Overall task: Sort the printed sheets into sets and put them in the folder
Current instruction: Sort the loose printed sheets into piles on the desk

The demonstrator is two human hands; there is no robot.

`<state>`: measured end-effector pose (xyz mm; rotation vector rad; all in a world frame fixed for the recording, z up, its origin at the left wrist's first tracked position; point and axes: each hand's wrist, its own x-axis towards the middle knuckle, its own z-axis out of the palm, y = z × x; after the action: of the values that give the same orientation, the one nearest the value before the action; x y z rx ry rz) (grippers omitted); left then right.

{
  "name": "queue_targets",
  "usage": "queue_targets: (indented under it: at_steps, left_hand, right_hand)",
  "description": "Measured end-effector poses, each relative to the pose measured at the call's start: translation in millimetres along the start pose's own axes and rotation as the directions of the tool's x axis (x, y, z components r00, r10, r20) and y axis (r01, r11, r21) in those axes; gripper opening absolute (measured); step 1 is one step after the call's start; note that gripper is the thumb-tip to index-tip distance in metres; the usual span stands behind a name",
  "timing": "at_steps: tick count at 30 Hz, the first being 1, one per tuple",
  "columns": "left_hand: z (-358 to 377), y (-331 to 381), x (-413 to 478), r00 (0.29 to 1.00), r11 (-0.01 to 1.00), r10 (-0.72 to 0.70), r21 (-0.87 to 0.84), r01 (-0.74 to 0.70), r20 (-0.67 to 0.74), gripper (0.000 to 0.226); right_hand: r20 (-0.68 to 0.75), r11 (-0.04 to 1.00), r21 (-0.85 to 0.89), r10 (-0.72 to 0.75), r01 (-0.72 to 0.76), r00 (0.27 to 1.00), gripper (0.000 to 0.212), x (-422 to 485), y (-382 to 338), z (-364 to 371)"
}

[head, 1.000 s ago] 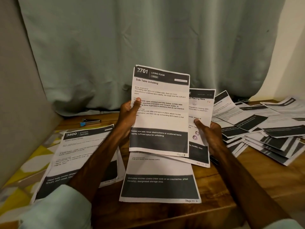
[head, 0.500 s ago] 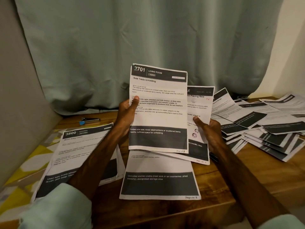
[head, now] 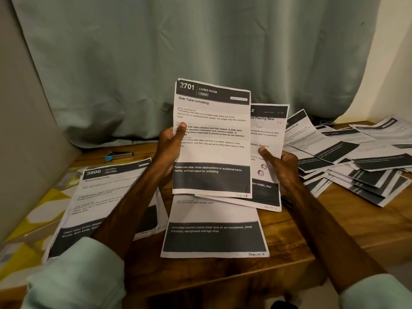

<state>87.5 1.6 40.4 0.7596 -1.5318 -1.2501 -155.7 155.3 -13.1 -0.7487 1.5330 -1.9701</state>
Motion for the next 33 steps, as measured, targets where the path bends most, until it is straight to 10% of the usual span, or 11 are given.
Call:
queue_targets:
  at_steps: [12,18,23,33]
  left_hand:
    - [-19,20,3,0.980,0.994,-0.091,-0.074,0.079,-0.179,0.018]
    - [-49,28,-3,0.976,0.895,-0.177,0.392,0.213,-0.127,0.029]
    - [-51,13,-28,0.976,0.709,-0.217,0.690,0.143,0.021,0.030]
    - [1,-7,-56,0.964,0.818,-0.252,0.551,0.166,0.085,0.032]
  right_hand:
    - [-0.422,0.996,0.056,-0.035,0.064,0.906,0.035,16,3,-11]
    - [-0.455,0.982,0.188,0.103,-0.018,0.884,0.037,15,-1,-15]
    - [-0.351,0.978,0.195,0.144,-0.078,0.925,0.032,6,-6,-11]
    - [-0.166,0.996,-0.053,0.059,-0.069,0.984,0.032,-1,-2,2]
